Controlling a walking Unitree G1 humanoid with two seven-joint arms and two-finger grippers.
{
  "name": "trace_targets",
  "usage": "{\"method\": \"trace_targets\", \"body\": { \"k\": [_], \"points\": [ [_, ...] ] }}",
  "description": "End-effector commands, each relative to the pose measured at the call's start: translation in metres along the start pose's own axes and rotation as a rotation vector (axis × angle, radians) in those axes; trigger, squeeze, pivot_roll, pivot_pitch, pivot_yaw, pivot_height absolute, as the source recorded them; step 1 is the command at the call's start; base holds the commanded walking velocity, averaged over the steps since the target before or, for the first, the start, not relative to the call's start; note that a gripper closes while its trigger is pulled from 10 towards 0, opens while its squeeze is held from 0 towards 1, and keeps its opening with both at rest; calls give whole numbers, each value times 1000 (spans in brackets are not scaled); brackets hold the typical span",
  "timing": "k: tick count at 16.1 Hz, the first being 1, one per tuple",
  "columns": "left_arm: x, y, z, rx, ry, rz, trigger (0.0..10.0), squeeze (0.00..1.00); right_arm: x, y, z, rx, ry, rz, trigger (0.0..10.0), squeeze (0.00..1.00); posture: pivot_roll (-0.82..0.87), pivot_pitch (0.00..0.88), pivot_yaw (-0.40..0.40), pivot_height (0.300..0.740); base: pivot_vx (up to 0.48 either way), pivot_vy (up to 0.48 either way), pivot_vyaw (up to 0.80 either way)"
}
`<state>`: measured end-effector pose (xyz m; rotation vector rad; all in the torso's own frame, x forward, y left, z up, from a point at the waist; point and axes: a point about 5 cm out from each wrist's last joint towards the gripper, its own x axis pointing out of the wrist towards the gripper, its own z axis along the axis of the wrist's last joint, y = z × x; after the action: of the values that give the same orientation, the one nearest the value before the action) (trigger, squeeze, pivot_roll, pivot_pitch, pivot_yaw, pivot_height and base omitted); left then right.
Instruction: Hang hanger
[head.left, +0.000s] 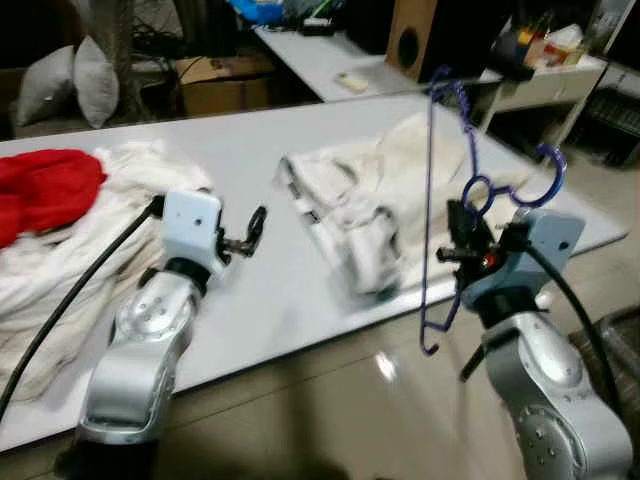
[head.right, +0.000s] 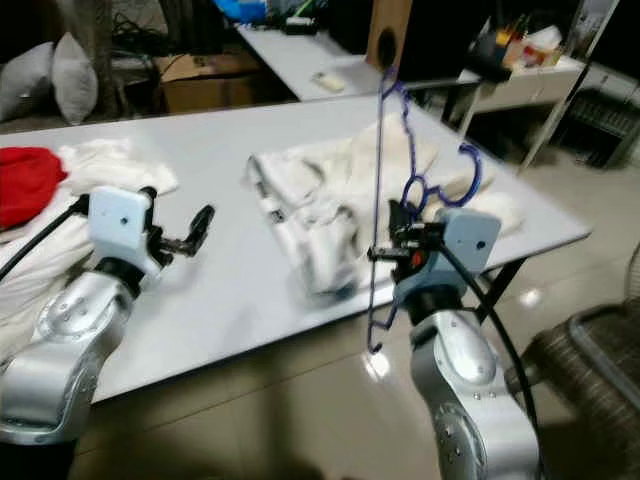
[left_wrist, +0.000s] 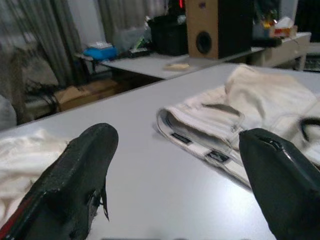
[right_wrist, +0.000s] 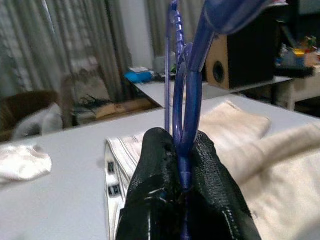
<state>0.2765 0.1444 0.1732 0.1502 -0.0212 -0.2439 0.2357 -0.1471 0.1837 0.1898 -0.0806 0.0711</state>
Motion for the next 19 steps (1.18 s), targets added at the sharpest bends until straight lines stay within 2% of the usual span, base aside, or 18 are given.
{"method": "trace_targets", "body": {
  "k": [1,6,11,14,16,19],
  "points": [
    [0,-1,1,21,4,-8,10000,0,2,-2,-2,-13,8,-16,10000,0,29,47,-10,740,0,480,0],
    [-5,-1,-4,23,24,-6,10000,0,0,0,-11,-68,48,-13,10000,0,21,56,-9,740,0,480,0],
    [-7,4,-4,37,26,7,10000,0,0,-3,-16,-49,64,-19,10000,0,20,47,-8,740,0,480,0],
    [-2,-1,3,17,-1,-9,10000,0,2,-5,-14,-55,59,-16,10000,0,27,59,-2,740,0,430,0],
    [-3,-4,12,89,-56,-23,10000,0,1,-5,-14,-52,62,-14,10000,0,23,57,-1,740,0,-426,0],
    [0,-5,13,76,-64,-12,10000,0,2,-5,-12,-64,53,-12,10000,0,22,56,-4,740,0,-480,0]
  ]
}}
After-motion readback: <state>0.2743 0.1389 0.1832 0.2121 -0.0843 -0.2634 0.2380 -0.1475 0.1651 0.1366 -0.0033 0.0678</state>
